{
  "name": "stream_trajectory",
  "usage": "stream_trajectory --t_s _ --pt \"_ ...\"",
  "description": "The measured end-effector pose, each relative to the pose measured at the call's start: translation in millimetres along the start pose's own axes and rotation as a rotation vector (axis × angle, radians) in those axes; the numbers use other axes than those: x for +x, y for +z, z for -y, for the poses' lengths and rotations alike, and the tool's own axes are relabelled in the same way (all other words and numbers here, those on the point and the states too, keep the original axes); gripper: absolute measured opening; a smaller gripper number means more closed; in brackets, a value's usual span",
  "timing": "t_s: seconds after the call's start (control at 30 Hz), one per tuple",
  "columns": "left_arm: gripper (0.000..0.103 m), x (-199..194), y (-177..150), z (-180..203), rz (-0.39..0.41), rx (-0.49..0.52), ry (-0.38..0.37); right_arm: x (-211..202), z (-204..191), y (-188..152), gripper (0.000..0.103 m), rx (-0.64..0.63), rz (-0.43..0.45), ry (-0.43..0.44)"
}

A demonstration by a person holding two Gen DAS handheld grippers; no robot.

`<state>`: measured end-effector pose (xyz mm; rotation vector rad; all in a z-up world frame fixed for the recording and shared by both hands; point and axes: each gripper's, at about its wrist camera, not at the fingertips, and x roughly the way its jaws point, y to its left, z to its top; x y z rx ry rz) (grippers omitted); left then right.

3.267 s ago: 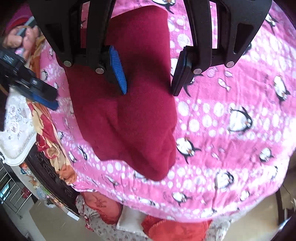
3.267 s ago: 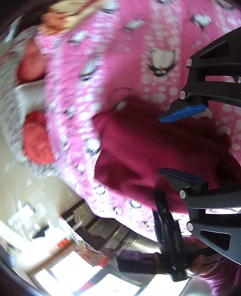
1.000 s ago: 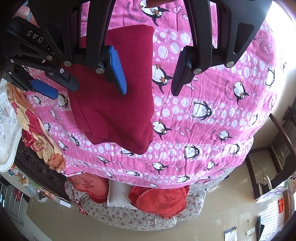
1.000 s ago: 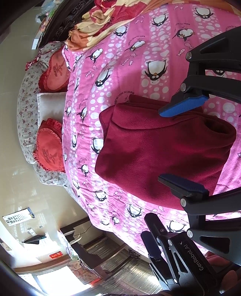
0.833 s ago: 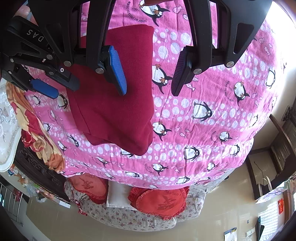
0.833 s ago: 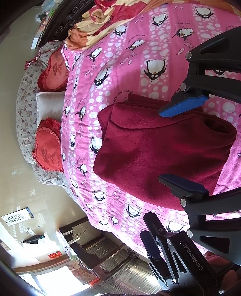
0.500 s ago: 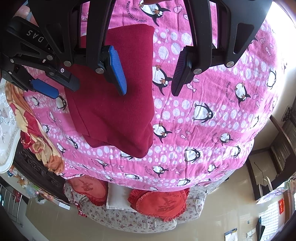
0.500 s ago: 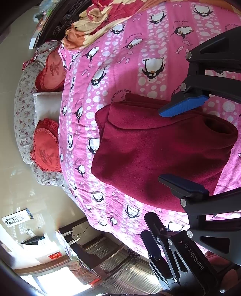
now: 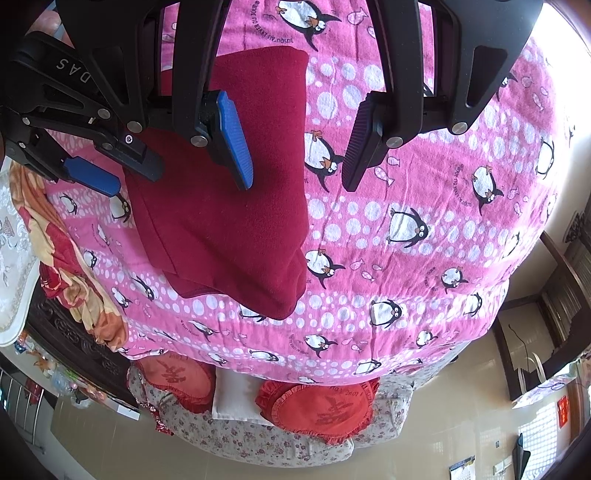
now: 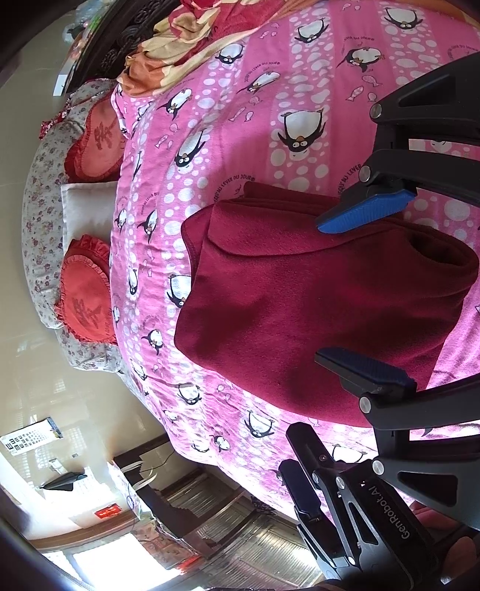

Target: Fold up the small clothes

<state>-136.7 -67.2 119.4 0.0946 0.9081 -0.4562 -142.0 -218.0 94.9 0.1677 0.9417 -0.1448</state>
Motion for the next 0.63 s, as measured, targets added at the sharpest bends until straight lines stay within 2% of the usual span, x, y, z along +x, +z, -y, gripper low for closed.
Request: stream_trajectory --t_s 0.63 --pt "0.050 7 2 -10 0.023 -0.003 0.016 8 1 -1 0.062 0.002 -0.019 0.010"
